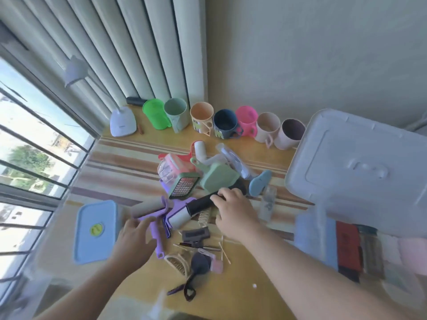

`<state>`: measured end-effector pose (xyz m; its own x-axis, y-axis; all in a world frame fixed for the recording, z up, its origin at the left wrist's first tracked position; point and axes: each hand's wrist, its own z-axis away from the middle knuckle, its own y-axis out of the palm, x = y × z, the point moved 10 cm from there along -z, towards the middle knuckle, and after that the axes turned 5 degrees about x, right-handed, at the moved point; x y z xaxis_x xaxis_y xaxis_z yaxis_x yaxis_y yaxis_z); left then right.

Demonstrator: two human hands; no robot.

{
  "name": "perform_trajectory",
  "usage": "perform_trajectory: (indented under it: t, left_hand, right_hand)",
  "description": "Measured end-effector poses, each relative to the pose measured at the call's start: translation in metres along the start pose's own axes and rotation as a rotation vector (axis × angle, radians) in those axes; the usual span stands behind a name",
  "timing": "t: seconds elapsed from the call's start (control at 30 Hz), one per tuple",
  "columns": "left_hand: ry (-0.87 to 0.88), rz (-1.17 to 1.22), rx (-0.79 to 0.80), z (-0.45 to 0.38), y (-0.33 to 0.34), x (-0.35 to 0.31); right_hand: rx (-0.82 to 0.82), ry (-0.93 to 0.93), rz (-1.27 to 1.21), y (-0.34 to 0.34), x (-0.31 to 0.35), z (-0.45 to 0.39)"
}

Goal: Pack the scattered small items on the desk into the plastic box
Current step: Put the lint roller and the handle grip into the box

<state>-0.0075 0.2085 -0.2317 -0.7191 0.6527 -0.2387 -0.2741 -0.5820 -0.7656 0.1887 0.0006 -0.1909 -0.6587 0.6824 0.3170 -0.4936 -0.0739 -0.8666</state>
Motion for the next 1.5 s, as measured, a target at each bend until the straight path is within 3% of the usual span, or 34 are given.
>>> perform_trajectory:
  t: [0.17,0.4,0.6,0.73,0.8,0.93,1.1,1.2,1.37,1.5]
  left_hand:
    - [-0.075,0.215,0.099,0.001,0.032,0.019]
    - [-0.239,0.442,0.095,-0.017,0.046,0.019]
    - [-0.267,0.451,0.133,-0.032,0.037,0.023]
    - [-0.265,0.811,0.147,-0.027,0.017,0.010]
    - [-0.209,0.978,0.071,-0.014,-0.011,-0.005]
    - [0.017,1.038,-0.017,0.029,-0.059,-0.053]
    - [0.095,1.298,0.115,0.085,-0.057,-0.135]
    - [0.165,1.257,0.192,0.120,-0.036,-0.198]
    - [0.398,0.915,0.271,0.176,0.009,-0.312]
    - [0.461,0.793,0.382,0.216,0.055,-0.378]
  right_hand:
    - [0.086,0.111,0.167,0.026,-0.004,-0.050]
    - [-0.044,0.051,0.180,0.018,0.005,-0.044]
    - [-0.311,-0.013,0.052,-0.036,0.006,0.020]
    - [-0.354,0.048,0.018,-0.057,-0.021,0.058]
    - [-0.371,0.078,-0.022,-0.063,-0.035,0.074]
    - [-0.528,0.025,-0.126,-0.091,-0.045,0.108]
    - [-0.766,-0.068,-0.200,-0.146,-0.054,0.162]
    - [-0.821,-0.026,-0.183,-0.166,-0.092,0.204]
    - [-0.769,0.206,-0.168,-0.151,-0.207,0.293]
    - [-0.689,0.367,-0.168,-0.126,-0.284,0.369]
